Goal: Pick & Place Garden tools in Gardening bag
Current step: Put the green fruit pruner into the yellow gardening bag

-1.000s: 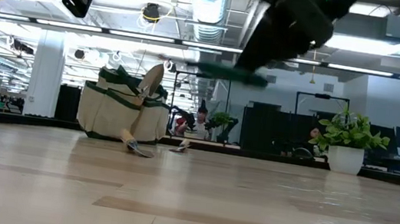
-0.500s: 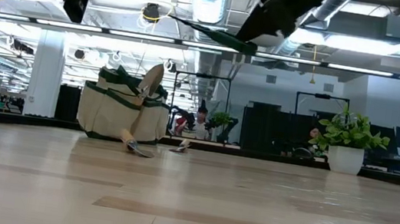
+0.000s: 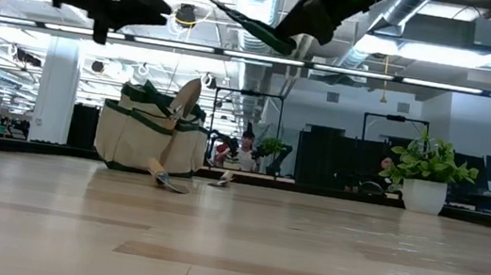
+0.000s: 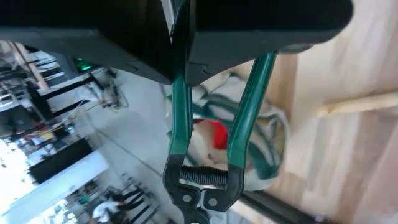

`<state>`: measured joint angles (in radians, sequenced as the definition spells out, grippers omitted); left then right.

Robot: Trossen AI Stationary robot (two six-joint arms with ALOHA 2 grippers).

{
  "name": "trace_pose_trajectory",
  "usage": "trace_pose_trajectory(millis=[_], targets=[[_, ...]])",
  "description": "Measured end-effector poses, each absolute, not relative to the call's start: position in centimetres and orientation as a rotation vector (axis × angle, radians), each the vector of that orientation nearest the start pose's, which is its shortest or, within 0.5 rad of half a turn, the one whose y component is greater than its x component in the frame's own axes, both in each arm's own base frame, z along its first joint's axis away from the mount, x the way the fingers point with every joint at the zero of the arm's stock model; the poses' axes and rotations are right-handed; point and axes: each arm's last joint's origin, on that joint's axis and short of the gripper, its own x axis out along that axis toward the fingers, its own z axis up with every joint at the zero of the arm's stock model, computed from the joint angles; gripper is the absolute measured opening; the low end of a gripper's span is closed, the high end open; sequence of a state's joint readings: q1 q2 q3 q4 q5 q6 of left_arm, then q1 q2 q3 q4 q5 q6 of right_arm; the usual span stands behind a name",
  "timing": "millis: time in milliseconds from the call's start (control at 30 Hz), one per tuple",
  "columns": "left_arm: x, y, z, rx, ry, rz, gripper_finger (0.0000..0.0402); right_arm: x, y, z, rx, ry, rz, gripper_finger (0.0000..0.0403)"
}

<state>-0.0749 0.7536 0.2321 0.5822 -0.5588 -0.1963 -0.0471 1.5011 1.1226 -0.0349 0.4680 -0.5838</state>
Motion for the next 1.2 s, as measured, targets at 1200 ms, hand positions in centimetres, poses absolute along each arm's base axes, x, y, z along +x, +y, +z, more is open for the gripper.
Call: trace_pose_trajectory(millis=[1200], targets=[[24.3, 4.3, 22.6, -0.304, -0.213, 0.433, 0.0269, 36.3, -3.9, 27.1, -0.685, 0.510, -0.412, 0.0013]])
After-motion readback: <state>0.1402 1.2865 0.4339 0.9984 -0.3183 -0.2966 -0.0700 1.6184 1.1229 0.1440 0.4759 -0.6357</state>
